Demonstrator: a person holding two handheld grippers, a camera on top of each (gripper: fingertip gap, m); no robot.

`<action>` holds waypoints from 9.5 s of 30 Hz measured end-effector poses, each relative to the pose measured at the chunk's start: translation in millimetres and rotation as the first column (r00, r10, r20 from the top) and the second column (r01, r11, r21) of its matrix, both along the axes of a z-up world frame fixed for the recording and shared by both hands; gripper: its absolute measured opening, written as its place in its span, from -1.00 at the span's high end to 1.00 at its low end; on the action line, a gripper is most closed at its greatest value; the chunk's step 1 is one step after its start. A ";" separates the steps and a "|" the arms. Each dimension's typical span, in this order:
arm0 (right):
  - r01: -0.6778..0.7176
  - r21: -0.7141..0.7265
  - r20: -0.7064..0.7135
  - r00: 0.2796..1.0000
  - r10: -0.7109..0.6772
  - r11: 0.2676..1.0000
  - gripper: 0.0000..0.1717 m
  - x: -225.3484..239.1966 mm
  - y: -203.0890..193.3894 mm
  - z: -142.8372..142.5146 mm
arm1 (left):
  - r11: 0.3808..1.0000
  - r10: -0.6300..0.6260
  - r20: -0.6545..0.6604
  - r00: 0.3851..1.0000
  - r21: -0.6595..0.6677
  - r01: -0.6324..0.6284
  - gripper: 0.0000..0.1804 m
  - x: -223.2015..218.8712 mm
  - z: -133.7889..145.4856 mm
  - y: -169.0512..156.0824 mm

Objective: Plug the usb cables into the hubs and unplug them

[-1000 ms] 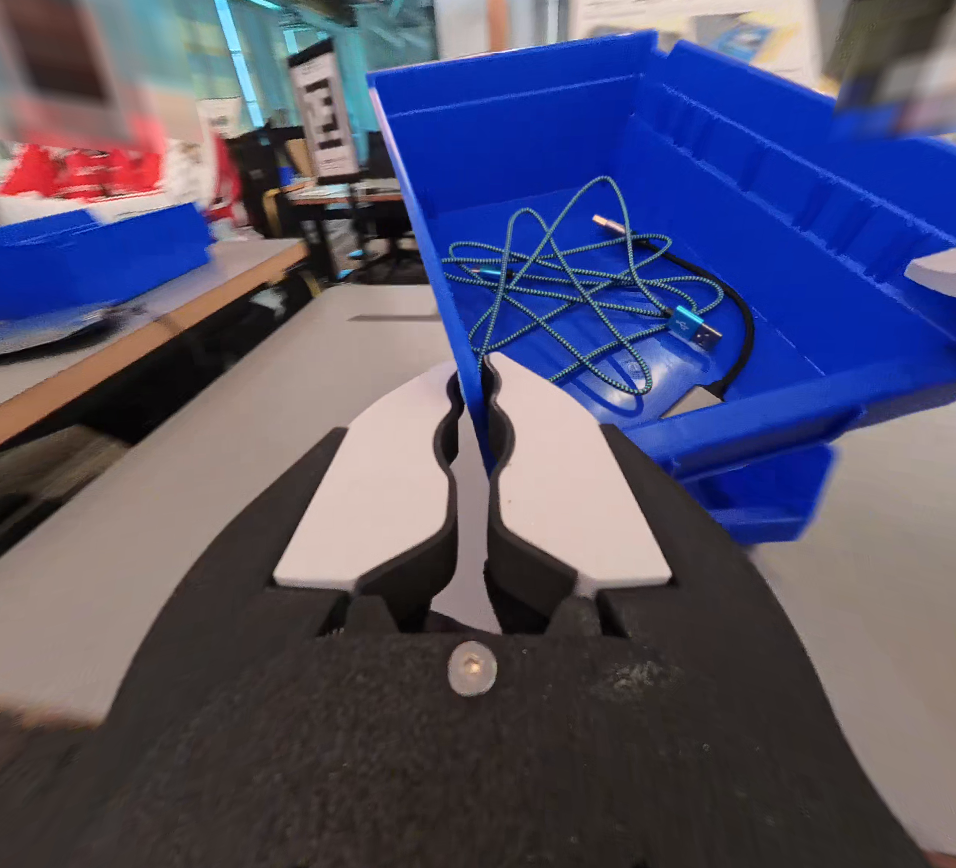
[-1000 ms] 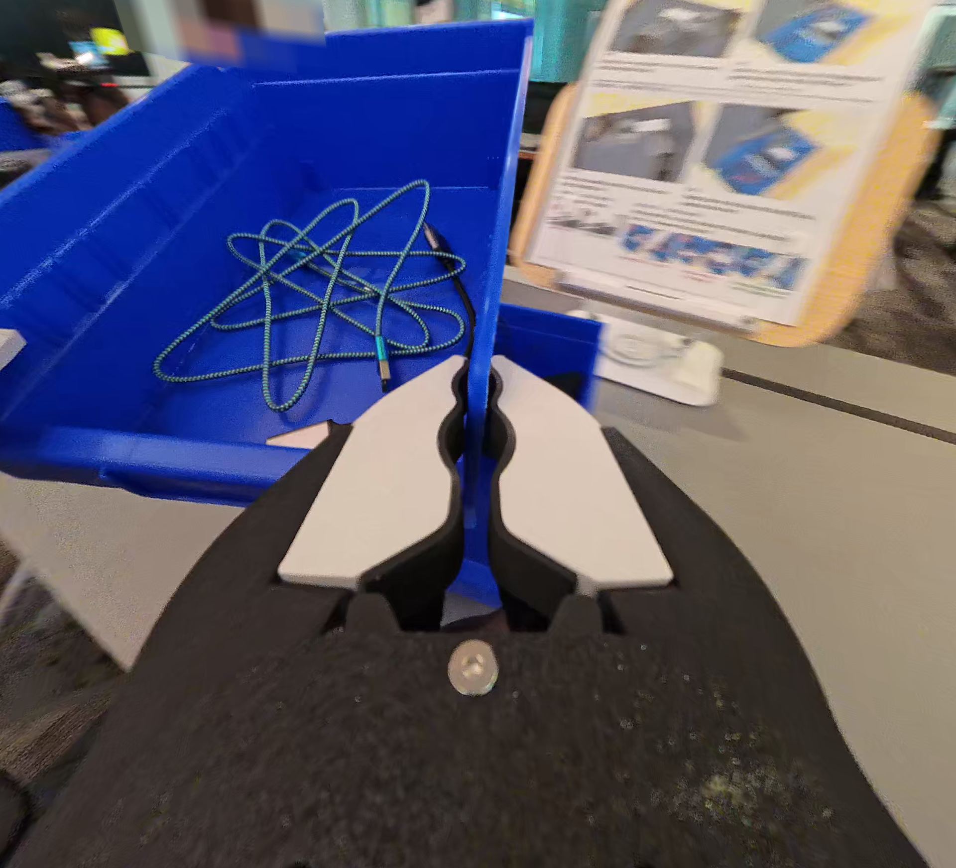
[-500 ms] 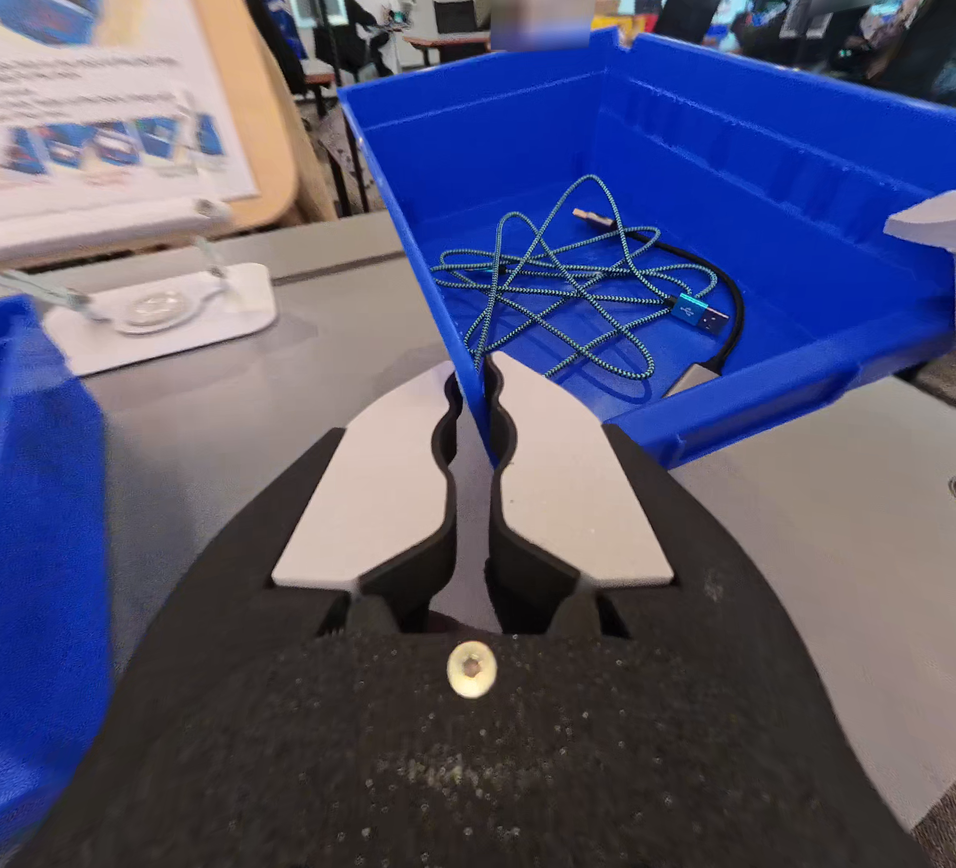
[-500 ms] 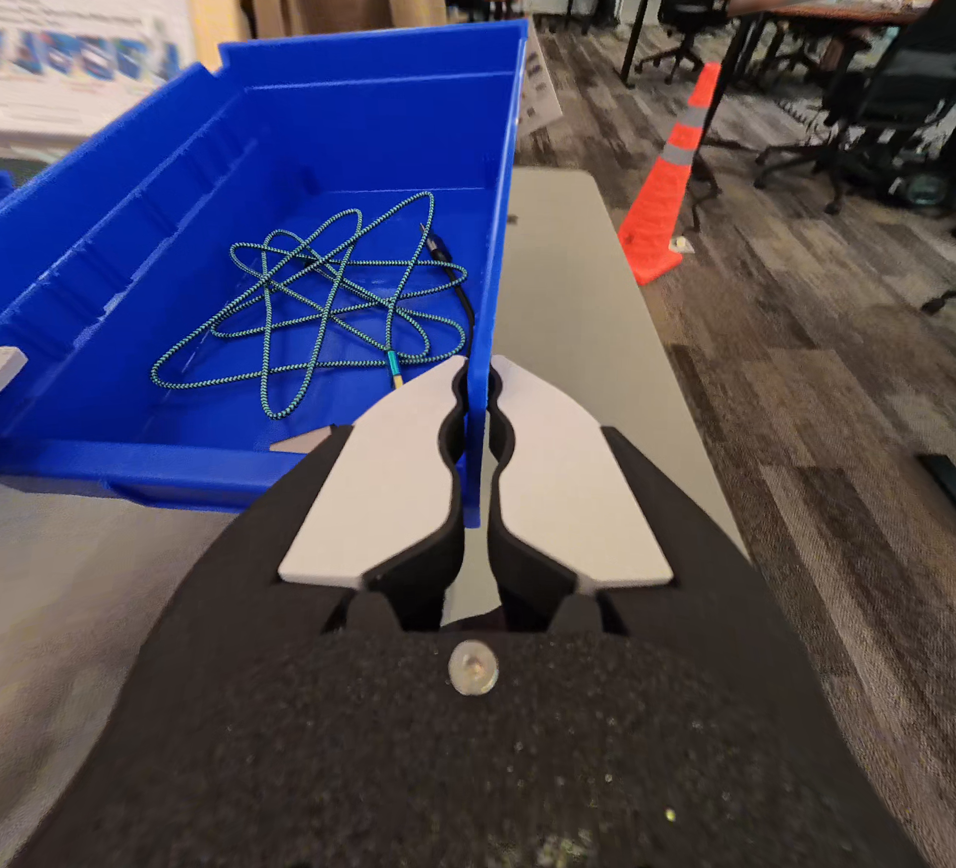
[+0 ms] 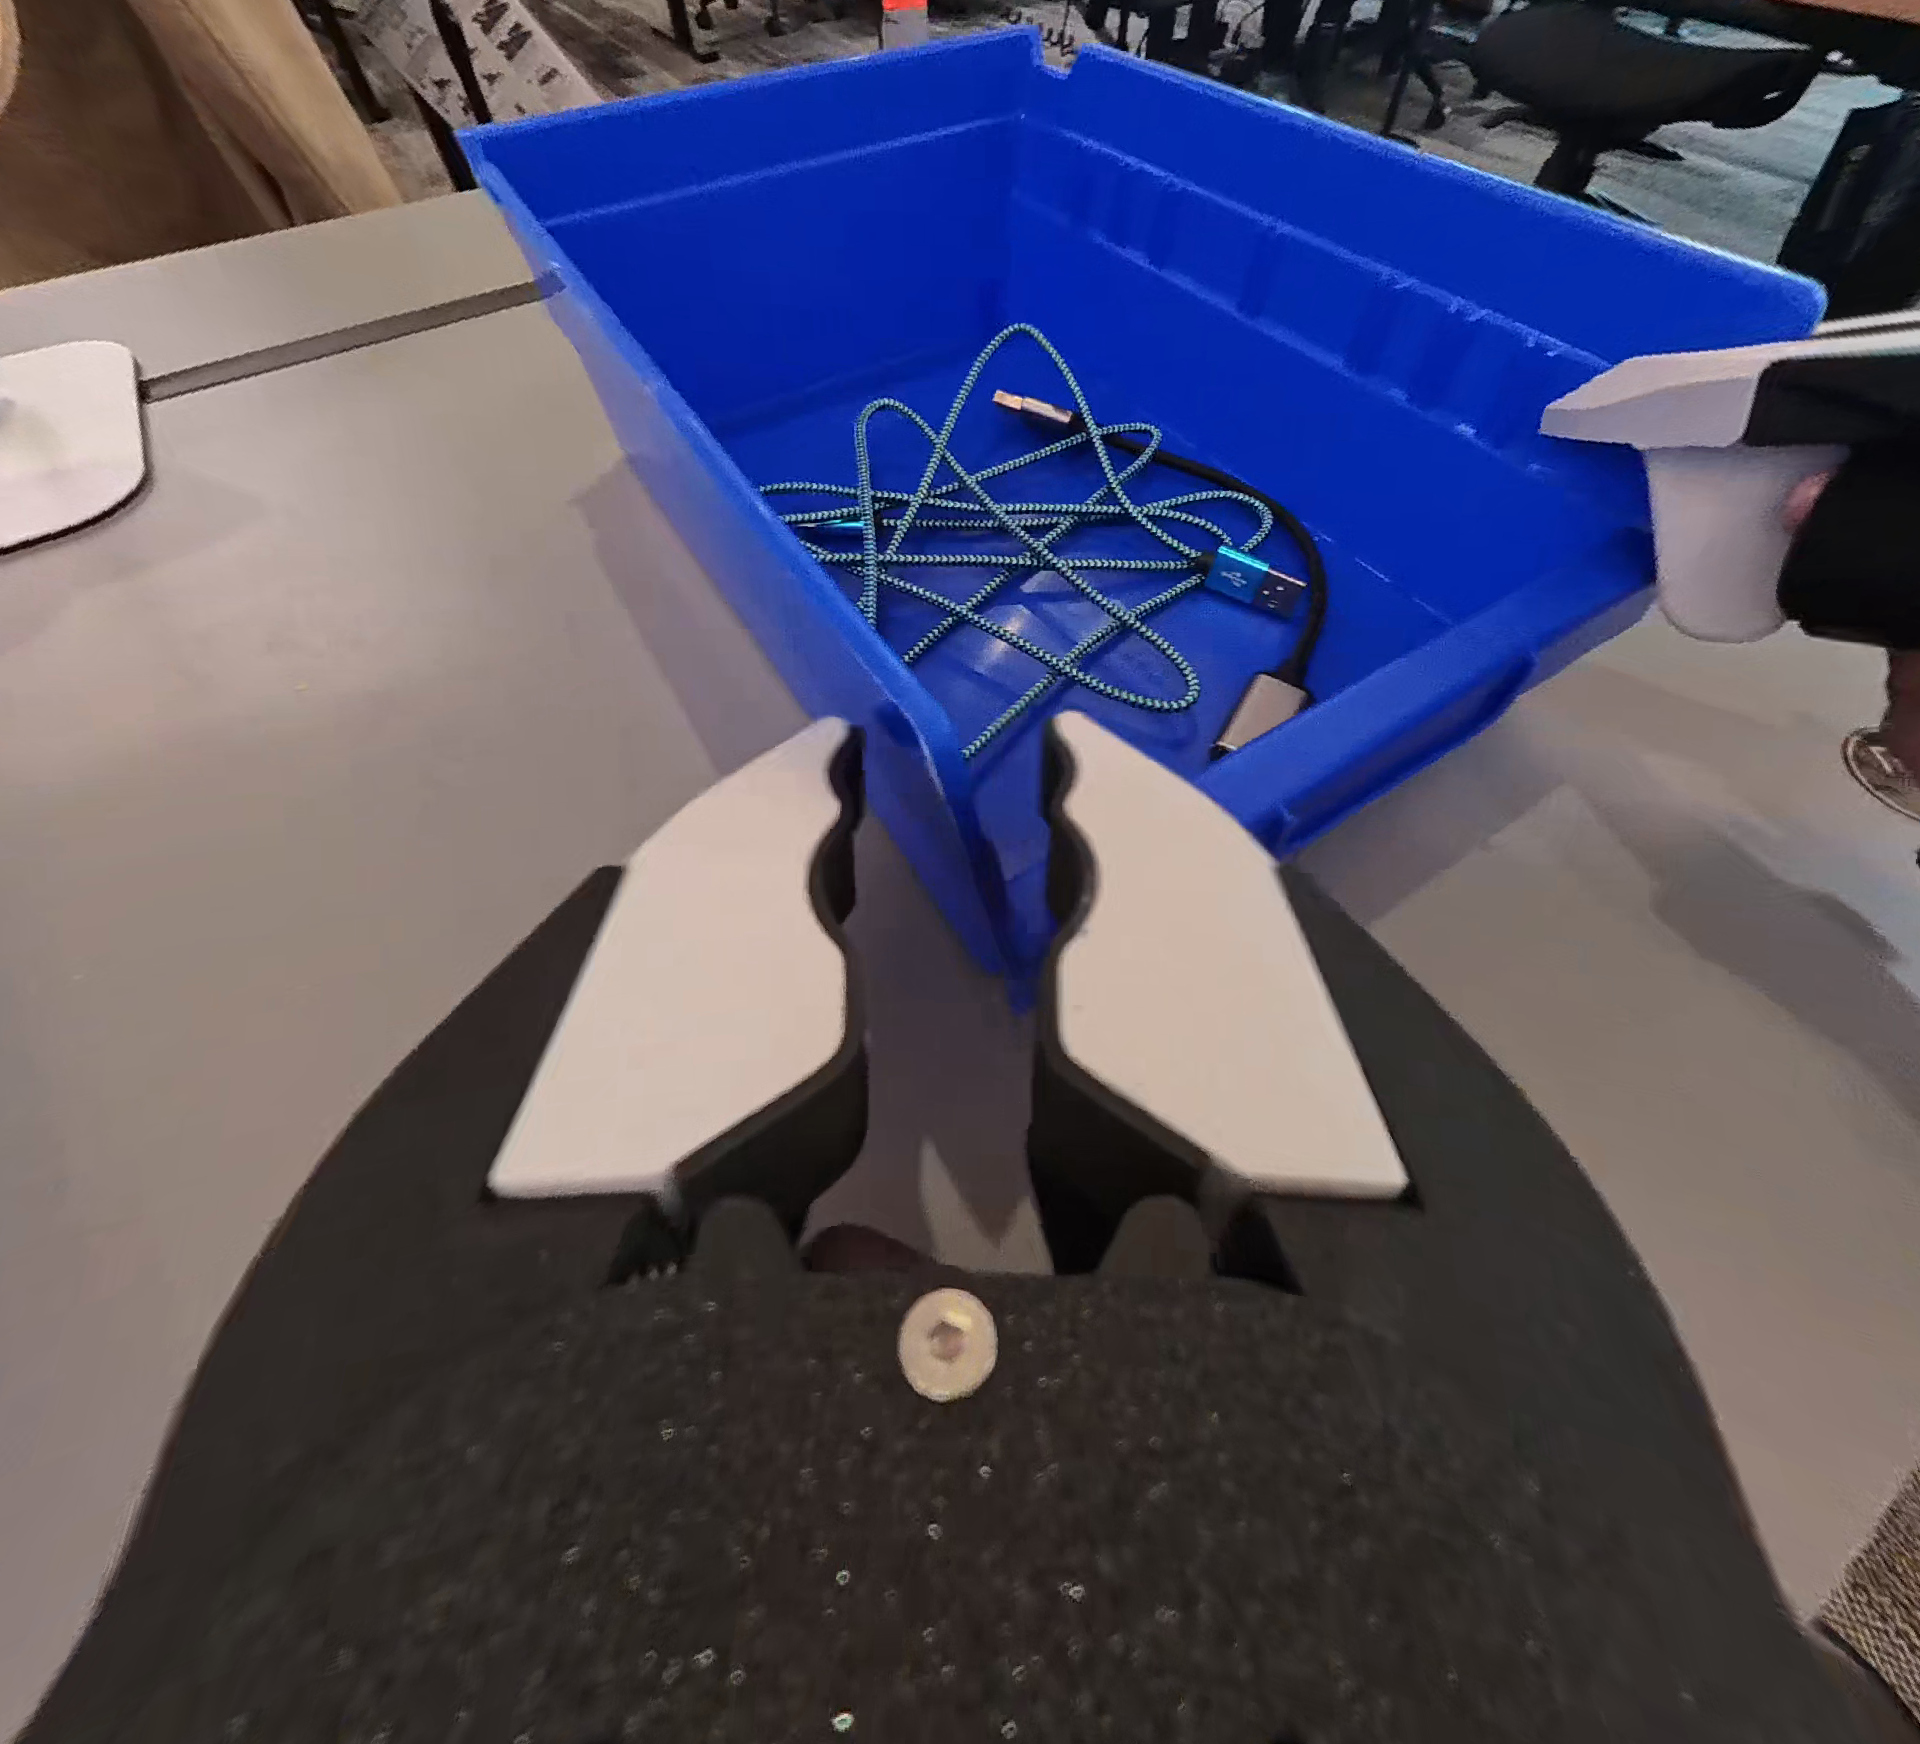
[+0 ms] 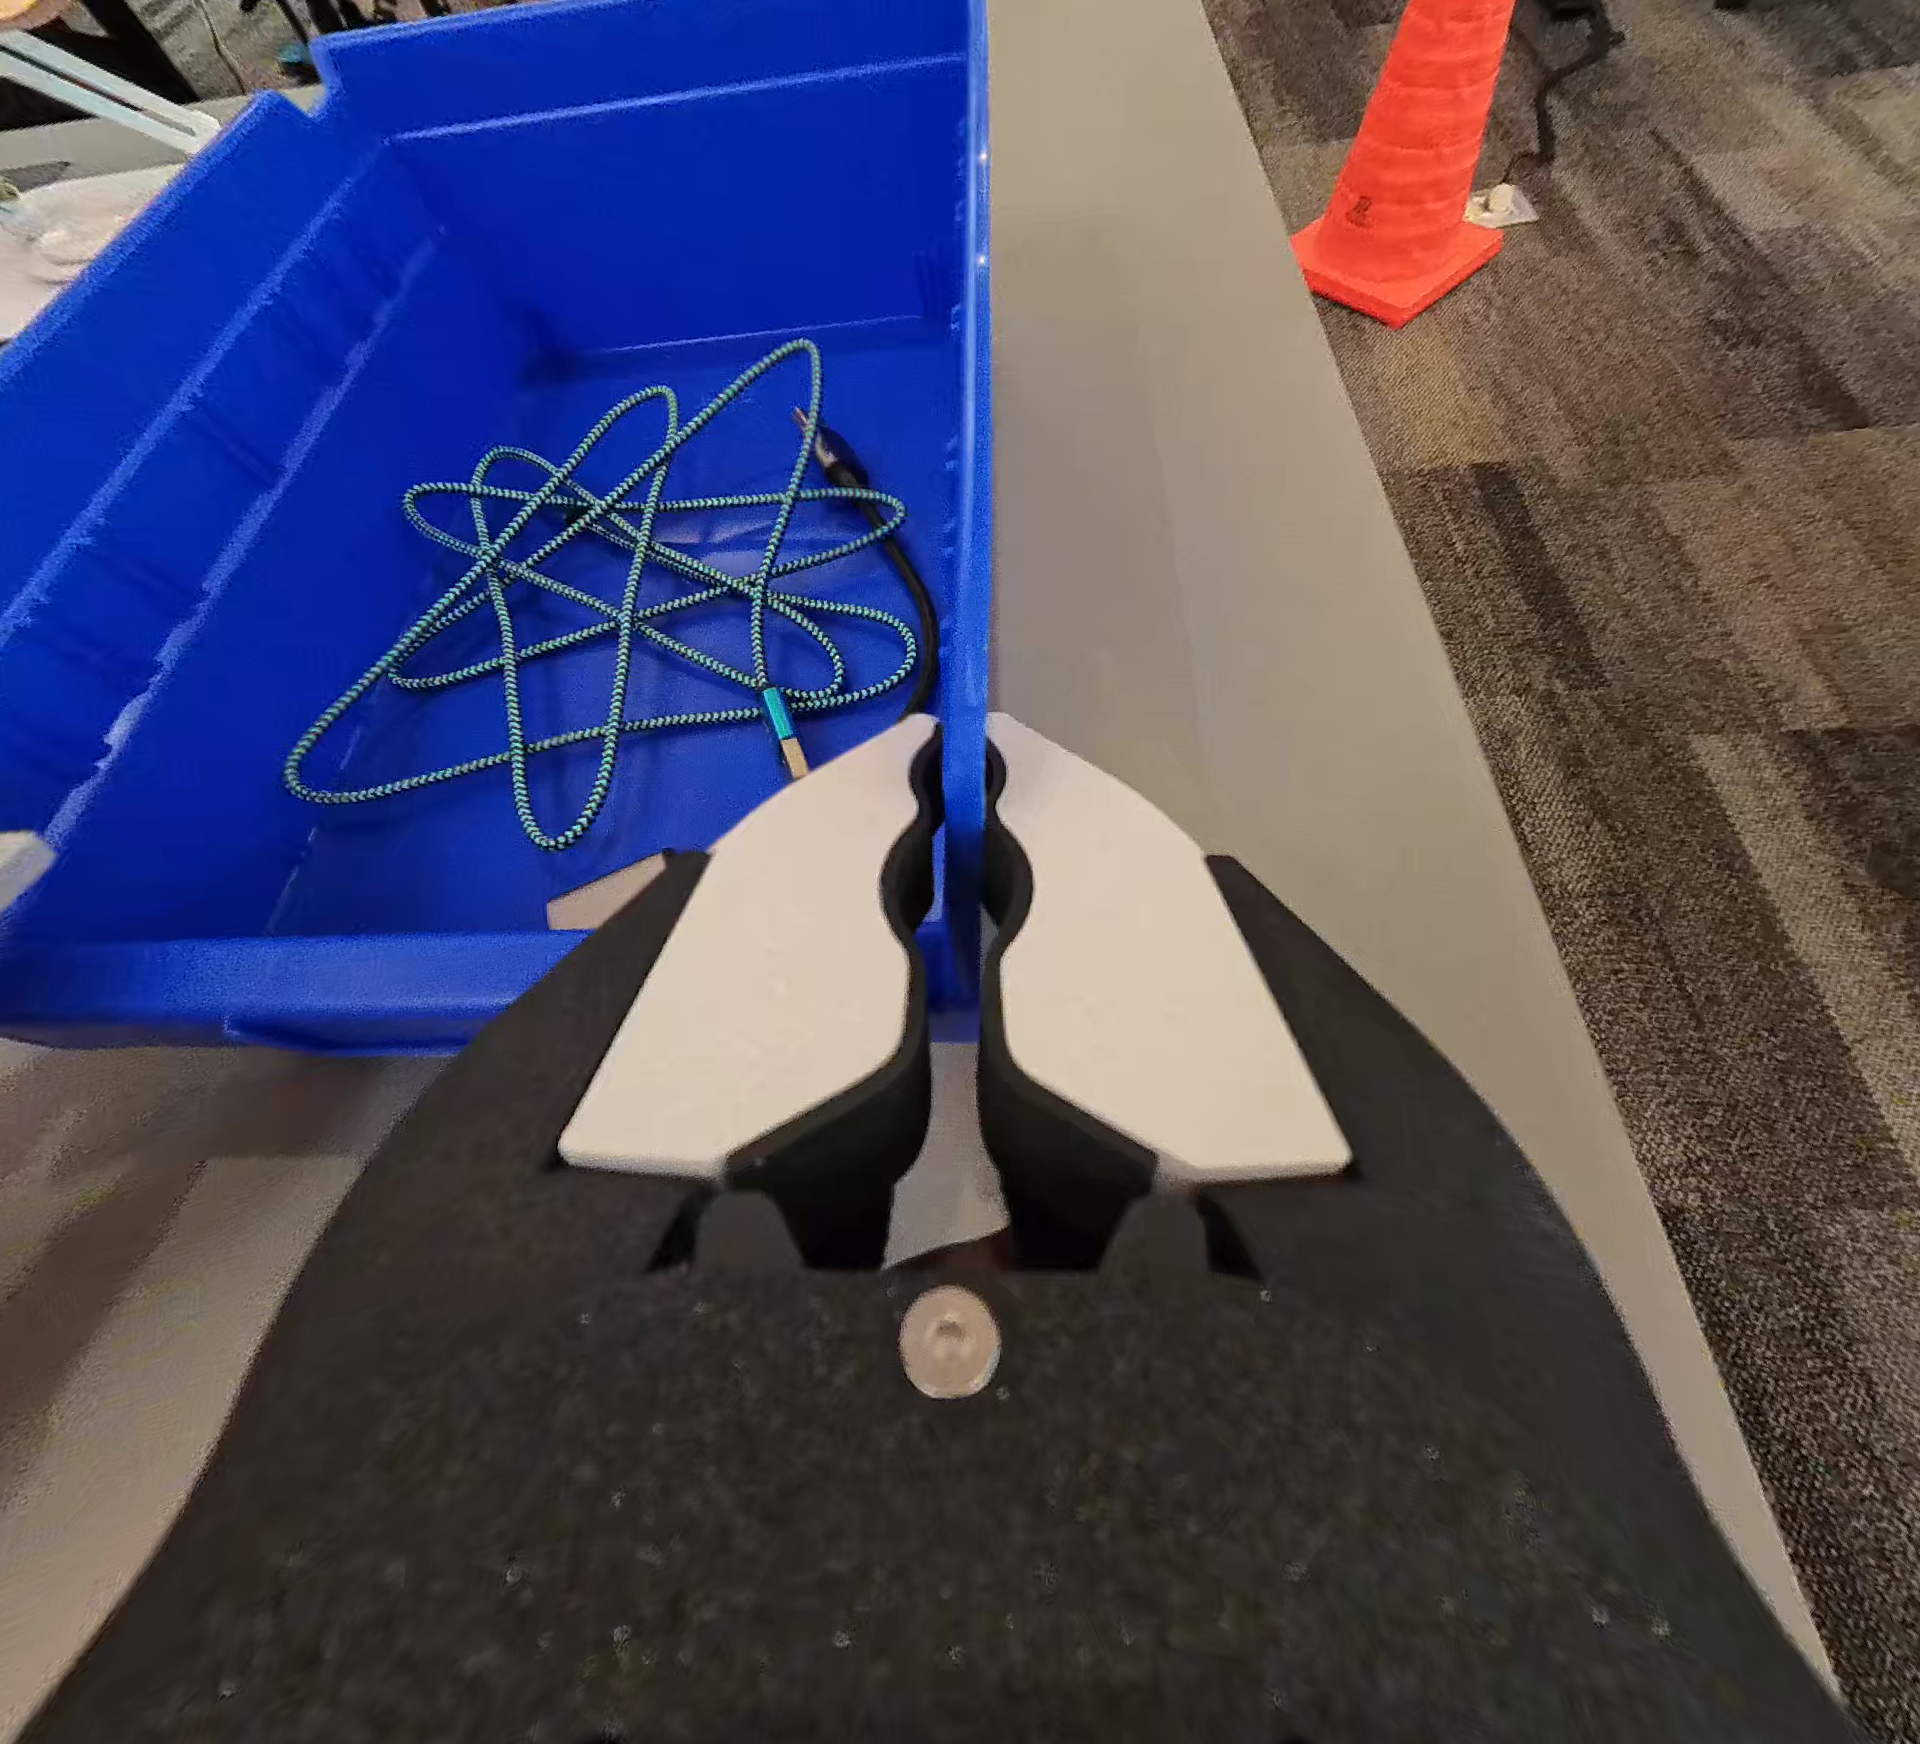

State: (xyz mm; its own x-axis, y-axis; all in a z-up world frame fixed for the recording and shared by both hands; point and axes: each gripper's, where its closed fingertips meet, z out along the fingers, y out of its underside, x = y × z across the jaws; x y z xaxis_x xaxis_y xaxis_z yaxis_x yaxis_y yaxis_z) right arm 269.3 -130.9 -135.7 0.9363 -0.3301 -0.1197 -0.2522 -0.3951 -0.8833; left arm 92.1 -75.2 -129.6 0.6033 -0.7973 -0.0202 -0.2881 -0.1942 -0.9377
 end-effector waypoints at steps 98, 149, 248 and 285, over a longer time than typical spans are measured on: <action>-0.424 0.181 0.184 0.901 0.393 0.887 0.55 -312.9 150.5 21.2 | 0.936 0.344 0.183 0.921 0.009 -0.352 0.50 -338.8 47.2 157.0; -0.436 0.225 0.243 0.891 0.383 0.871 0.53 -308.3 147.7 26.9 | 0.987 0.081 -0.337 0.938 0.155 -0.030 0.41 -410.7 133.3 215.7; -0.724 0.501 -0.070 0.512 0.856 0.474 0.71 -381.8 161.7 97.8 | 0.579 -0.457 0.820 0.345 -0.020 0.815 0.88 -239.9 136.4 134.3; -0.730 0.528 -0.278 0.335 0.900 0.434 0.91 -373.0 149.7 104.7 | 0.461 -0.588 0.683 0.434 -0.159 0.873 0.86 -224.8 97.8 103.0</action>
State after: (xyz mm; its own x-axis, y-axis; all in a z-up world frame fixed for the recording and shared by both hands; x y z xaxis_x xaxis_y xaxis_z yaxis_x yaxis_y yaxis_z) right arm -103.8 18.8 -31.0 0.4831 0.6965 -0.5306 -0.3227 -0.4217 -0.8473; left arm -132.7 27.8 -31.8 -0.4296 -0.7352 0.5243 -0.0877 -0.5439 -0.8346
